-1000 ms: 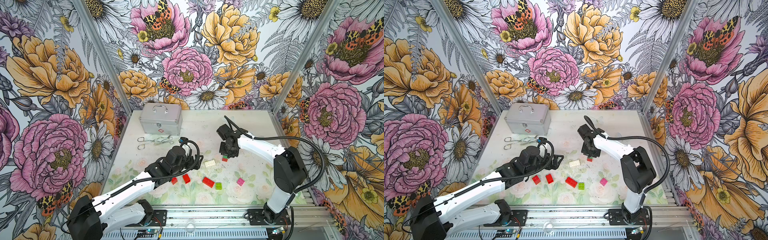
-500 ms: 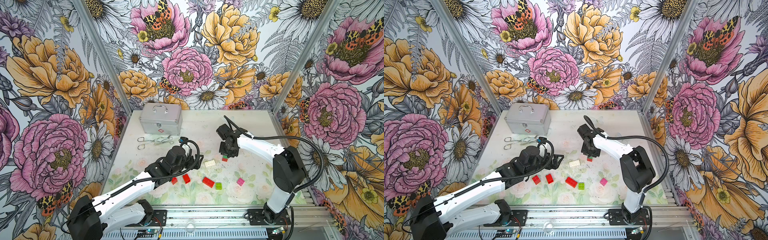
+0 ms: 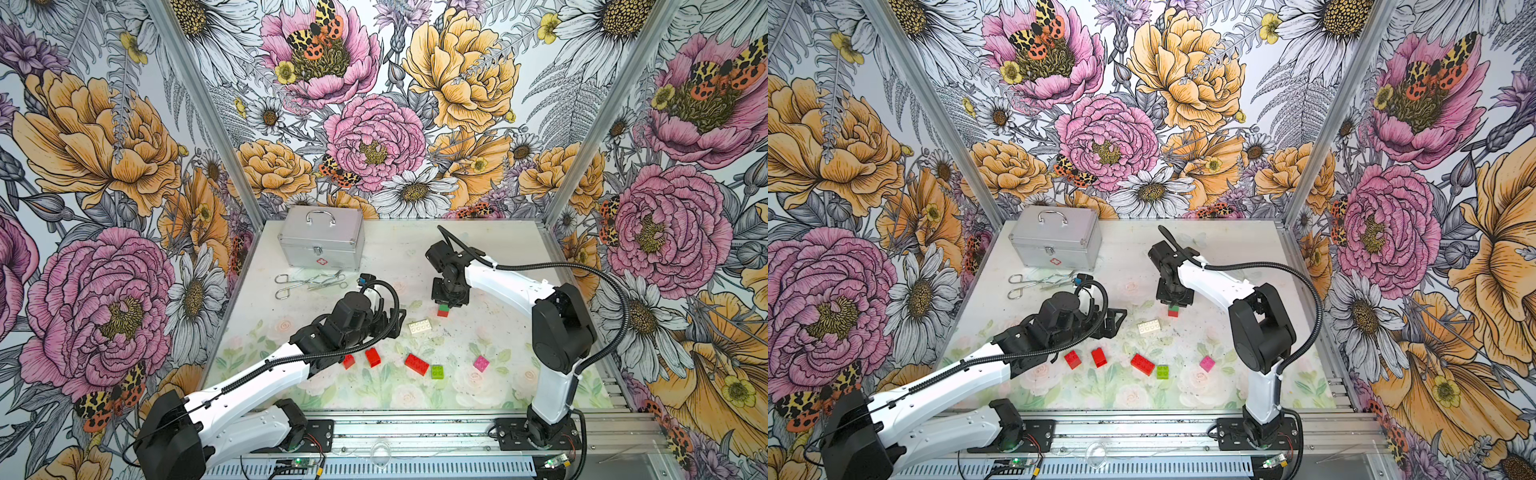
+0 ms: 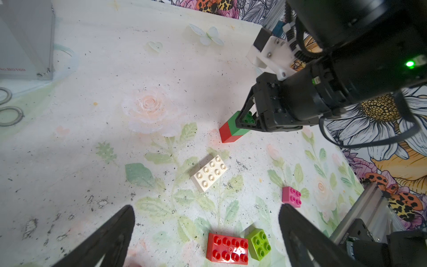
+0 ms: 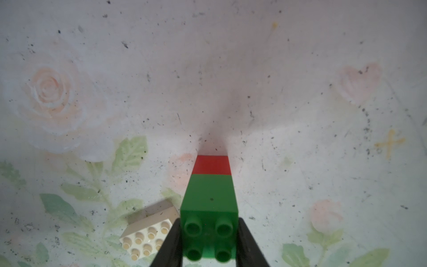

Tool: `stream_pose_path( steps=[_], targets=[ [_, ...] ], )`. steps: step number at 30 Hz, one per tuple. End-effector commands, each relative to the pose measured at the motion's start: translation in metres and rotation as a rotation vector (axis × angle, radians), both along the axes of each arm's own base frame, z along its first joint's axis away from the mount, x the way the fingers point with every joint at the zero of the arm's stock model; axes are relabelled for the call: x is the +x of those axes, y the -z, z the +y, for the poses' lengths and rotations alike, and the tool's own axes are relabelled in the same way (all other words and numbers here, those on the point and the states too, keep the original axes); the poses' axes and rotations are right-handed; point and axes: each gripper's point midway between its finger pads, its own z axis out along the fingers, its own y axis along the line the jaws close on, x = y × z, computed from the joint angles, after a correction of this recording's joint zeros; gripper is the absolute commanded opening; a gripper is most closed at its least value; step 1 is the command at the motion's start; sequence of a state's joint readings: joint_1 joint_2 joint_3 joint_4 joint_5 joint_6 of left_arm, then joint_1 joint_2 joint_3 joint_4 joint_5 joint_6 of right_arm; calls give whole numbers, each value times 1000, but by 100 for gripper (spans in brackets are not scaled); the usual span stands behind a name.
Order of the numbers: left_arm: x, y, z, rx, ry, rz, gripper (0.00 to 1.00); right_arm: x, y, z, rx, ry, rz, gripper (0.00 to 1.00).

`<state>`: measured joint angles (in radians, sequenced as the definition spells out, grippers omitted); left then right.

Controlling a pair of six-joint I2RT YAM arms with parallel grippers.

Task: Assemble the letter r with lego
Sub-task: Assemble the lego brick with the lego brick, then move the lego brick at the center of the board.

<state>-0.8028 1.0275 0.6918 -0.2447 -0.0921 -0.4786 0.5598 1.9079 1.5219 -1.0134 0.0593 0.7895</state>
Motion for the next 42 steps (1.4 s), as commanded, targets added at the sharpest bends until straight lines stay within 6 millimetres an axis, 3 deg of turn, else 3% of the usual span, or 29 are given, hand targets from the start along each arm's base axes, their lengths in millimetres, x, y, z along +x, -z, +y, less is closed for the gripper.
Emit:
stream_pose_path(
  steps=[1, 12, 15, 19, 22, 25, 28, 31, 34, 38, 42],
  targets=[
    [-1, -5, 11, 19, -29, -32, 99, 12, -1, 11, -5, -58, -2, 25],
    [-3, -11, 25, 26, -64, -45, 99, 29, -2, 30, 7, -92, -1, 28],
    [-2, -13, 24, 24, -62, -48, 99, 30, -6, 32, 10, -94, -8, 33],
    [-1, -17, 26, 30, -67, -54, 99, 32, -13, 32, 16, -94, -25, 50],
    [-1, -22, 29, 35, -70, -65, 99, 34, -19, 34, 24, -95, -37, 56],
    [-2, -26, 33, 32, -81, -75, 99, 37, -28, 37, 34, -99, -52, 59],
    [-3, -27, 35, 25, -81, -77, 99, 34, -49, 29, 29, -83, -97, 60],
    [-5, -23, 33, 20, -66, -66, 99, 13, -65, 8, 6, -32, -120, 60],
    [-8, -19, 25, -1, -34, -54, 99, -28, -60, -22, -28, 35, -100, 60],
    [-17, -13, 10, -9, 20, -51, 99, -93, -27, -58, -65, 134, -41, 59],
    [-31, -5, -4, 2, 68, -43, 99, -137, 6, -75, -19, 224, -20, 59]
  ],
)
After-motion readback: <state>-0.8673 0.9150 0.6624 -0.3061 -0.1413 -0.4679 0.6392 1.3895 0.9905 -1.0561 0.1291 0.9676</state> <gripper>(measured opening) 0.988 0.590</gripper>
